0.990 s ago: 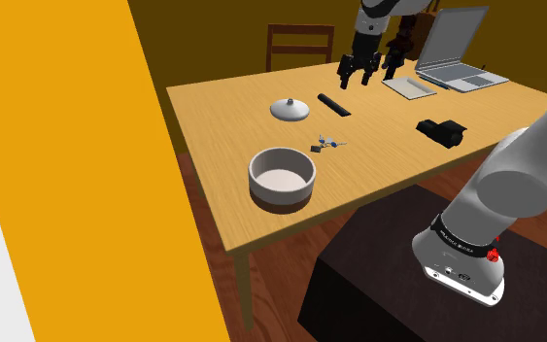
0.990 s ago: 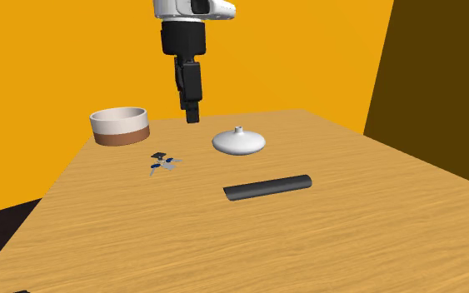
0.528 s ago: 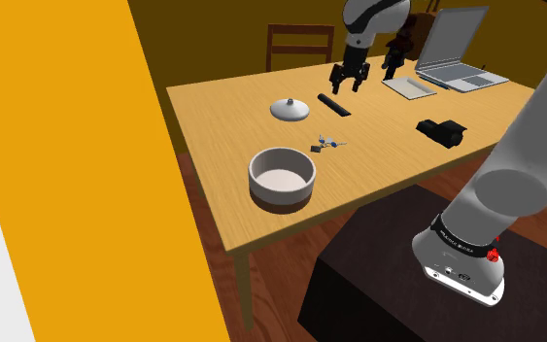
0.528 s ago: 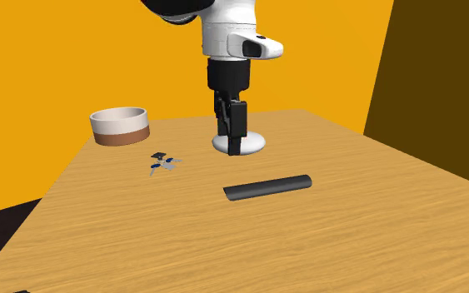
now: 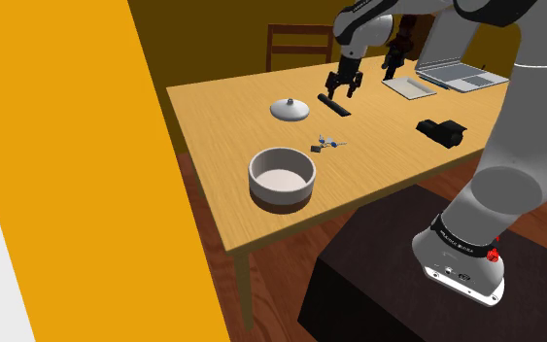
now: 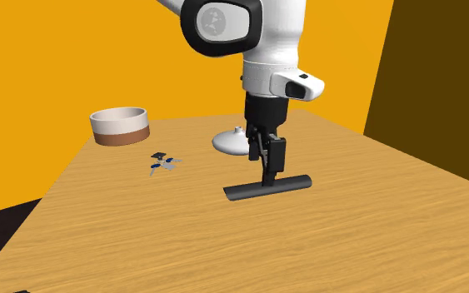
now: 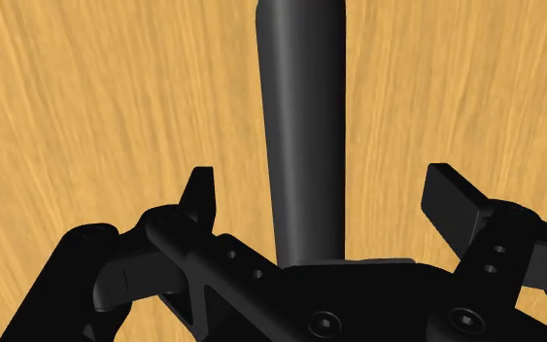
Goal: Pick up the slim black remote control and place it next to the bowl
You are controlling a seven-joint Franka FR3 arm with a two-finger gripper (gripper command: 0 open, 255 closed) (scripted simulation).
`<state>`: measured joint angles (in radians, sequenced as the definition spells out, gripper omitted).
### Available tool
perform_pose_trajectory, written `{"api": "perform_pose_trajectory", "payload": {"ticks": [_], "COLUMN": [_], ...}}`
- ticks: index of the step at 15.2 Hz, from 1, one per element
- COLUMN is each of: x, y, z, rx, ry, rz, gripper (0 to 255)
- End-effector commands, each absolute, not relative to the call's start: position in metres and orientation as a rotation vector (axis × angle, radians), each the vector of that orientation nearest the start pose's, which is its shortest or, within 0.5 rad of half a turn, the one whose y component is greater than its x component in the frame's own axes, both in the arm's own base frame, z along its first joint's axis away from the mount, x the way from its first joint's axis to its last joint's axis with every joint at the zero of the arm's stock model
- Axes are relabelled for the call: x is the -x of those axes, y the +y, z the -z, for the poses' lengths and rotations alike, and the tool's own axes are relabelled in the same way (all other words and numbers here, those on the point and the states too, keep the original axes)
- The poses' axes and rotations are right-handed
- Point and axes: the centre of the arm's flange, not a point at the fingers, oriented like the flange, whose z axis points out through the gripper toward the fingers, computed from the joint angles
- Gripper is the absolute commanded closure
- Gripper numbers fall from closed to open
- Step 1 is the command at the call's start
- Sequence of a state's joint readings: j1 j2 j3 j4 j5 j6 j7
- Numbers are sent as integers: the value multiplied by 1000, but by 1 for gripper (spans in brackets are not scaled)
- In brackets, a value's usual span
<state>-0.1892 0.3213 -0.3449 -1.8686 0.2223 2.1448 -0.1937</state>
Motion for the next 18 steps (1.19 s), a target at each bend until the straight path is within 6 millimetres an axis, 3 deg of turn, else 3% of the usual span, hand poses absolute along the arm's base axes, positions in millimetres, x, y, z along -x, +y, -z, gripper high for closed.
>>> {"api": "perform_pose_trajectory", "payload": {"ticks": [1, 6, 13, 14, 18], "x": [-549, -550, -550, -550, -550], "y": [-299, -297, -297, -297, -297], "z": [-339, -315, -315, -315, -314], "rx": [2983, 2983, 2983, 2983, 2983], "ry": [683, 683, 683, 683, 683], "rz": [13, 13, 13, 13, 13], "gripper": [0, 0, 0, 255, 255]}}
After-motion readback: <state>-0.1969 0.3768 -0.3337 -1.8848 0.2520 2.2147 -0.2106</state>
